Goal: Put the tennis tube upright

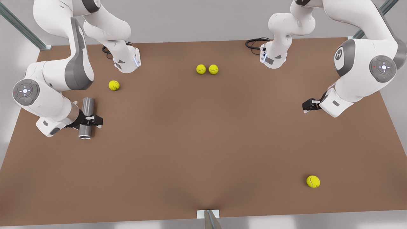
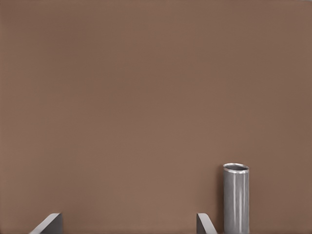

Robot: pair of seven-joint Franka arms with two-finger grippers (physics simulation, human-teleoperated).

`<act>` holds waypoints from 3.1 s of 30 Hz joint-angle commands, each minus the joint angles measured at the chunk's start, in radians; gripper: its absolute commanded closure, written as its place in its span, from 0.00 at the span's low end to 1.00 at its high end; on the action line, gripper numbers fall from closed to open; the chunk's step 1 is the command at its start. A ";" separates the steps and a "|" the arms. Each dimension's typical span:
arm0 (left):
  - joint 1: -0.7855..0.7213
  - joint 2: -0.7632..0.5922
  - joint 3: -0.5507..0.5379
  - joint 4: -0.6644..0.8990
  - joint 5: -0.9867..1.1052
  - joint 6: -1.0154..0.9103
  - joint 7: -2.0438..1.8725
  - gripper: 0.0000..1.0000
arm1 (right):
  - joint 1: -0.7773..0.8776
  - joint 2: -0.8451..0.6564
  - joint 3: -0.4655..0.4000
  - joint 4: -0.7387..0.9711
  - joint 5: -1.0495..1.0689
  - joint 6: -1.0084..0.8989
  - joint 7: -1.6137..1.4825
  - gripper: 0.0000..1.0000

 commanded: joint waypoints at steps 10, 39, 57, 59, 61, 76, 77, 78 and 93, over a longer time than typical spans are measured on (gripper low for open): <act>0.000 0.003 -0.002 0.000 0.002 0.000 -0.002 0.00 | -0.175 0.015 0.011 -0.333 -0.107 0.136 -0.021 0.00; 0.002 0.029 -0.005 -0.002 0.000 -0.017 -0.009 0.00 | -0.528 0.156 0.011 -0.742 -0.116 0.747 -0.399 0.00; 0.002 0.051 -0.005 -0.002 -0.001 -0.023 -0.011 0.00 | -0.536 0.228 0.009 -0.738 -0.119 0.777 -0.422 0.02; 0.002 0.051 -0.005 -0.002 -0.001 -0.025 -0.012 0.00 | -0.536 0.236 0.009 -0.738 -0.119 0.783 -0.422 0.02; 0.002 0.052 -0.005 -0.002 -0.001 -0.026 -0.012 0.00 | -0.536 0.239 0.009 -0.736 -0.119 0.783 -0.422 0.02; 0.002 0.052 -0.005 -0.002 -0.001 -0.035 -0.015 0.00 | -0.522 0.242 0.011 -0.729 -0.119 0.780 -0.443 0.36; 0.002 0.052 -0.005 -0.002 -0.001 -0.035 -0.015 0.00 | -0.516 0.241 0.011 -0.721 -0.119 0.779 -0.443 0.36; 0.002 0.052 -0.005 -0.002 -0.001 -0.035 -0.015 0.00 | -0.510 0.241 0.011 -0.715 -0.119 0.777 -0.443 0.36; 0.002 0.052 -0.005 -0.002 -0.001 -0.037 -0.015 0.00 | -0.390 0.238 0.080 -0.618 -0.125 0.770 -0.437 0.36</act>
